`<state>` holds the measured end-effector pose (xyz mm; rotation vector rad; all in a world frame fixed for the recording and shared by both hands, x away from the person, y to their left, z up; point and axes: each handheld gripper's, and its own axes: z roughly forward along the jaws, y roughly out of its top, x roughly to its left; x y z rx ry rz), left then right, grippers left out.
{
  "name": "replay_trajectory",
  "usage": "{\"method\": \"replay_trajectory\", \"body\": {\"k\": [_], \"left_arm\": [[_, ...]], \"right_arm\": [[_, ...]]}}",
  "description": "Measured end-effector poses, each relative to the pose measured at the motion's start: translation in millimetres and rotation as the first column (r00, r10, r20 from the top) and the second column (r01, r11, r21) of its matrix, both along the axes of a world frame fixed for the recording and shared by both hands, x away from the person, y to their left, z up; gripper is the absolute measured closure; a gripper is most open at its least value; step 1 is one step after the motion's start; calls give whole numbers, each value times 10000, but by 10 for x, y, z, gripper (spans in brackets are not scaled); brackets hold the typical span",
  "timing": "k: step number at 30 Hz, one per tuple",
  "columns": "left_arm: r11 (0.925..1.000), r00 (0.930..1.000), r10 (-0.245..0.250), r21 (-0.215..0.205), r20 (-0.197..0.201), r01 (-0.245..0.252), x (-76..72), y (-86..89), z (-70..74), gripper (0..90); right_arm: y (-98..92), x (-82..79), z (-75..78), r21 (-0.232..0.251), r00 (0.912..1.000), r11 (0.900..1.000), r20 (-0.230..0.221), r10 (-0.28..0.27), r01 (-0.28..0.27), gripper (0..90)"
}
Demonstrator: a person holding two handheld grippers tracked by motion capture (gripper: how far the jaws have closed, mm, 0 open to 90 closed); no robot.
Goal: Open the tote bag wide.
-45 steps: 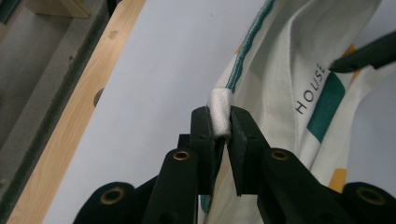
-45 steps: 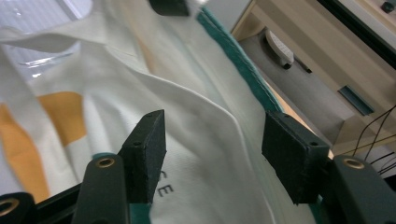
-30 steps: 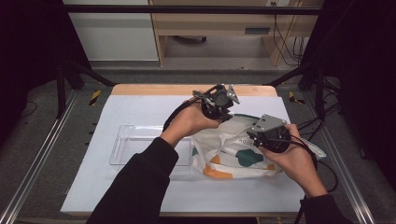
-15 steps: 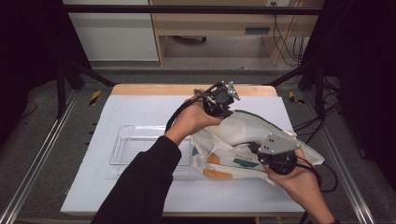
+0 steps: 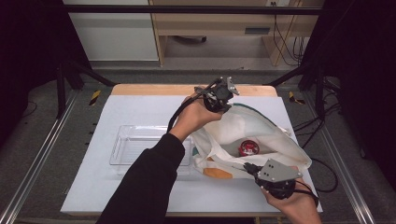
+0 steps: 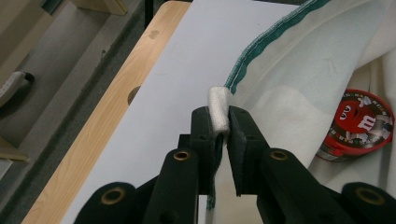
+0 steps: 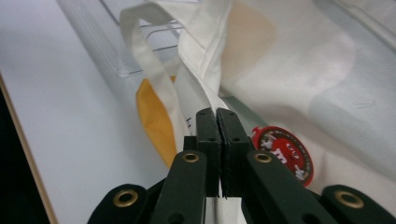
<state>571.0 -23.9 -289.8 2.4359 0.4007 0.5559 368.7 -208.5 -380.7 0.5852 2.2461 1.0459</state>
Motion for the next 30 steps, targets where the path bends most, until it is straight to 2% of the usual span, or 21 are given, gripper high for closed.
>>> {"method": "replay_trajectory", "body": {"k": [3, 6, 13, 17, 26, 30], "left_arm": [[9999, 9999, 73, 140, 118, -74, -2, -14, 10, 810], [9994, 9996, 188, 273, 220, -194, 8, -35, 30, 810], [9991, 9983, 392, 161, 426, -399, 86, -52, 42, 812], [9986, 9972, 523, 69, 536, -527, 103, -61, 23, 813], [9973, 9933, 705, 135, 919, -721, 145, -104, 18, 813], [9969, 9915, 788, -92, 1033, -783, 153, -100, 20, 813]], "right_arm": [[44, -76, -30, -215, 9999, 9997, 28, 123, -122, 890], [34, -127, -67, -111, 9999, 9999, -123, 109, -110, 891], [-21, -230, -203, 245, 9985, 9993, -445, 311, -300, 892], [-23, -250, -283, 179, 9969, 9997, -769, 148, -134, 893], [36, -351, -434, 233, 9926, 9988, -1127, 450, -426, 892], [75, -358, -515, 37, 9900, 9986, -1305, 536, -536, 892]]}}
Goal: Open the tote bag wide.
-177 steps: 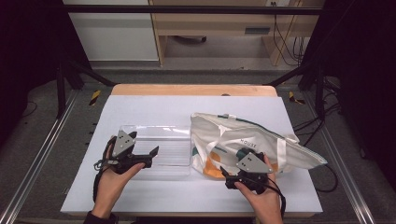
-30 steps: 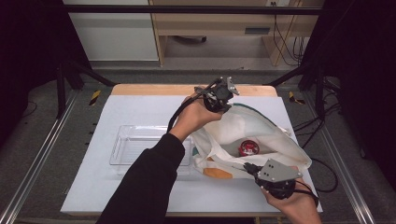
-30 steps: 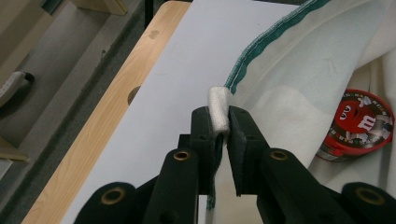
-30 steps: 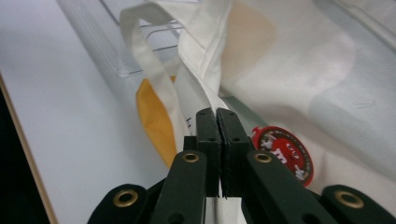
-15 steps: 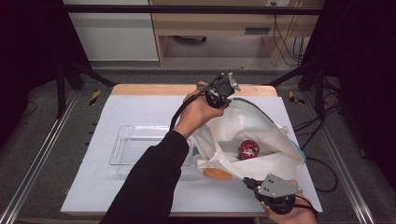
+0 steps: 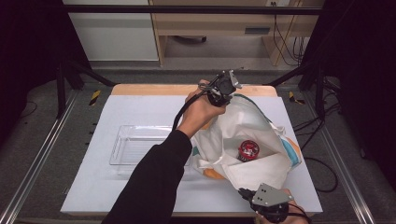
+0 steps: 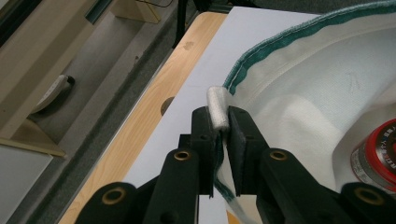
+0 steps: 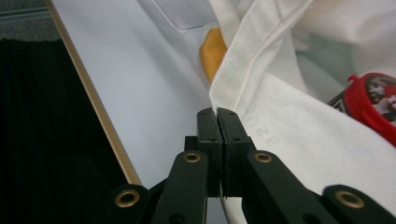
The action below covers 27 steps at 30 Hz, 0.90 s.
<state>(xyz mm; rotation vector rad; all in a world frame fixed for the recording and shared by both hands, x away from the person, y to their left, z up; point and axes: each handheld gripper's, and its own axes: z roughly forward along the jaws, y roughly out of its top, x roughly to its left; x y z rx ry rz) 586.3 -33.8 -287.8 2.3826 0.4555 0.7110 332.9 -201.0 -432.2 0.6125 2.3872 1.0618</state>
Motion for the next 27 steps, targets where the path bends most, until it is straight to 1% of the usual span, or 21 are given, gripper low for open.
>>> {"method": "replay_trajectory", "body": {"k": [2, 5, 7, 8, 10, 11, 12, 13, 15, 17, 18, 20, 22, 27], "left_arm": [[10000, 10000, 18, -42, 40, -18, 6, 9, 1, 813], [10000, 10000, 62, -36, 13, -62, 24, 13, -16, 813], [9998, 9999, 108, -141, 67, -107, 34, 14, -34, 813], [9999, 9999, 141, -90, 93, -140, 41, 13, -41, 813], [9997, 9997, 225, -102, 115, -224, 49, 12, -43, 813], [9996, 9995, 241, -180, 183, -238, 55, 12, -44, 813], [9994, 9995, 246, -251, 207, -241, 59, 10, -45, 813], [9994, 9995, 266, -208, 185, -262, 60, 9, -38, 813], [9993, 9994, 262, -267, 207, -256, 68, 8, -39, 813], [9989, 9992, 333, -328, 234, -325, 75, 8, -38, 813], [9987, 9992, 337, -380, 222, -328, 85, 7, -47, 813], [9989, 9994, 334, -326, 131, -330, 96, 0, -59, 813], [9987, 9995, 297, -421, 77, -294, 110, -11, -81, 813], [9992, 9996, 278, -279, 76, -276, 123, -40, -127, 813]], "right_arm": [[6, 15, -26, -39, 10000, 10000, -76, 31, -31, 892], [-3, 28, -36, 106, 9998, 9999, -189, 72, -70, 892], [-10, 30, -44, 196, 9997, 9998, -210, 87, -83, 892], [-9, 32, -49, 213, 9997, 9997, -244, 82, -77, 892], [0, 31, -60, 202, 9996, 9997, -261, 122, -116, 893], [10, 30, -66, 146, 9995, 9997, -245, 185, -182, 893], [21, 23, -72, 191, 9992, 9996, -354, 206, -200, 892], [27, 24, -78, 167, 9991, 9996, -351, 239, -233, 892], [37, 25, -92, 89, 9990, 9996, -370, 254, -250, 893], [40, 30, -107, 136, 9985, 9994, -442, 317, -311, 893], [38, 27, -106, 176, 9982, 9993, -496, 340, -331, 893], [38, 19, -110, 193, 9983, 9993, -485, 321, -312, 892], [37, 15, -116, 123, 9985, 9995, -470, 290, -285, 893], [34, 32, -138, 121, 9981, 9996, -561, 250, -244, 892]]}}
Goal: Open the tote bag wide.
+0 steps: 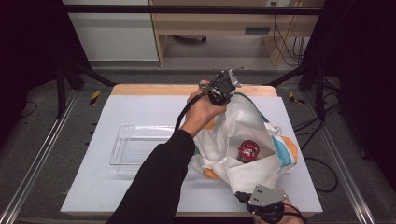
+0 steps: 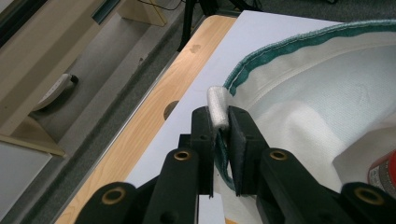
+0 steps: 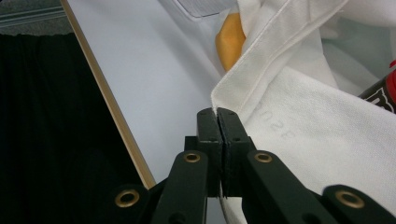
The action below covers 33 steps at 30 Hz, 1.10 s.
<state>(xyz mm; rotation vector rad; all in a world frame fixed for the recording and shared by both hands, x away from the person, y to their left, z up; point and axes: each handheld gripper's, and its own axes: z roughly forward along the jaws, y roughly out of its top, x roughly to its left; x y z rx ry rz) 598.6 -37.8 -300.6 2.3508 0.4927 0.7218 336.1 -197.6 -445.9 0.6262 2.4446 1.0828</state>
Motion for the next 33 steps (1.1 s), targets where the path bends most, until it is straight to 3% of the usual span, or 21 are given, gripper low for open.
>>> {"method": "replay_trajectory", "body": {"k": [11, 25, 28, 33], "left_arm": [[9996, 9994, 0, -283, -346, -10, 20, 51, -143, 811], [9990, 9983, -217, -396, -537, 196, -56, 2, -159, 804], [9988, 9980, -282, -421, -557, 259, -101, 31, -137, 786], [9975, 9999, -61, -709, -136, 51, -229, 121, -24, 597]], "right_arm": [[-11, 35, -21, 209, 9996, 9994, 15, -271, 270, 889], [-47, 37, -42, 268, 9994, 9990, 9, -356, 355, 861], [-35, 27, -38, 266, 9996, 9992, 26, -287, 287, 796], [0, 20, -13, 213, 9984, 9986, 279, -484, 478, 586]]}}
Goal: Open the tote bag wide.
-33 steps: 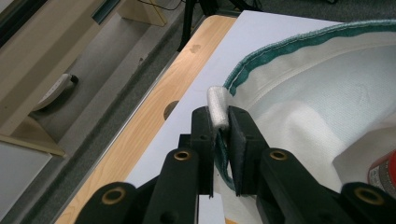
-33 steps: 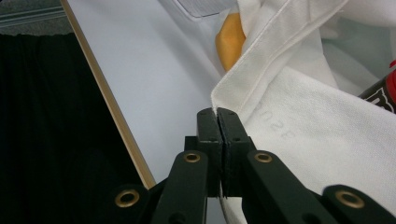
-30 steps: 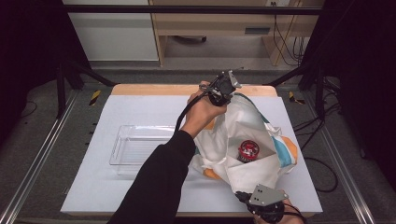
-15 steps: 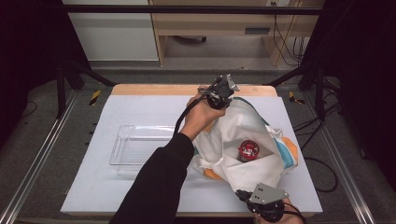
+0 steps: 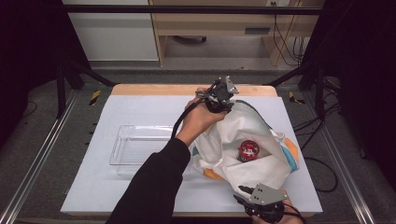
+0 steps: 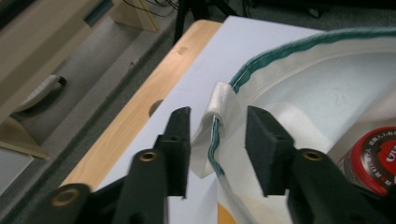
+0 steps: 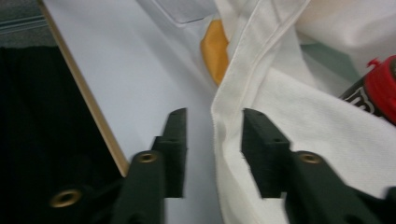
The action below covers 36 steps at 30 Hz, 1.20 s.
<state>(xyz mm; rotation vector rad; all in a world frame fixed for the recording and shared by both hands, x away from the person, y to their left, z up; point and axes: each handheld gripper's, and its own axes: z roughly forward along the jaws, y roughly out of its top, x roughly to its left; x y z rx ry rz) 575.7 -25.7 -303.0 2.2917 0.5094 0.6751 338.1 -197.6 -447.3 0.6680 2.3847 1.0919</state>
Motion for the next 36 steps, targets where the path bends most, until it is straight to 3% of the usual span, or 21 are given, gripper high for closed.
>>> {"method": "replay_trajectory", "body": {"k": [2, 6, 9, 11, 13, 15, 18, 25, 30, 33, 36], "left_arm": [[10000, 9999, 25, -82, 165, -24, -56, 37, 52, 547], [9997, 9992, -88, -214, 385, 96, -210, 107, 120, 489], [9999, 9987, -68, 108, 503, 63, -335, 146, 111, 478], [9996, 9980, -93, 254, 620, 78, -430, 184, 101, 467], [9999, 9979, -148, 27, 631, 146, -512, 241, 91, 454], [9998, 9977, -152, 122, 659, 145, -583, 283, 83, 437], [9998, 9977, -150, 125, 654, 142, -684, 327, 78, 420], [9989, 9956, -467, 110, 815, 460, -933, 372, 121, 363], [9983, 9946, -575, 80, 863, 570, -1144, 473, 90, 330], [9978, 9941, -648, -113, 867, 660, -1261, 543, 63, 324], [9975, 9938, -703, -7, 857, 707, -1352, 580, -12, 323]], "right_arm": [[2, 14, 24, 61, 9997, 9998, 99, -214, 213, 493], [-13, 25, 60, 390, 9988, 9983, 226, -435, 426, 401], [-18, 23, 94, 555, 9930, 9944, 709, -943, 905, 295], [-38, 39, 138, 625, 9863, 9888, 861, -1409, 1358, 259], [-64, 49, 186, 894, 9809, 9844, 1091, -1608, 1514, 233], [-81, 65, 224, 1180, 9779, 9799, 1153, -1746, 1610, 219], [-89, 98, 253, 1138, 9738, 9767, 1166, -1950, 1820, 199], [-127, 99, 315, 1069, 9699, 9772, 1418, -1977, 1836, 225], [-191, 119, 409, 1121, 9611, 9691, 1455, -2347, 2197, 319], [-248, 109, 511, 1178, 9594, 9691, 1579, -2337, 2167, 368], [-293, 127, 601, 904, 9571, 9728, 1805, -2267, 2133, 408]]}}
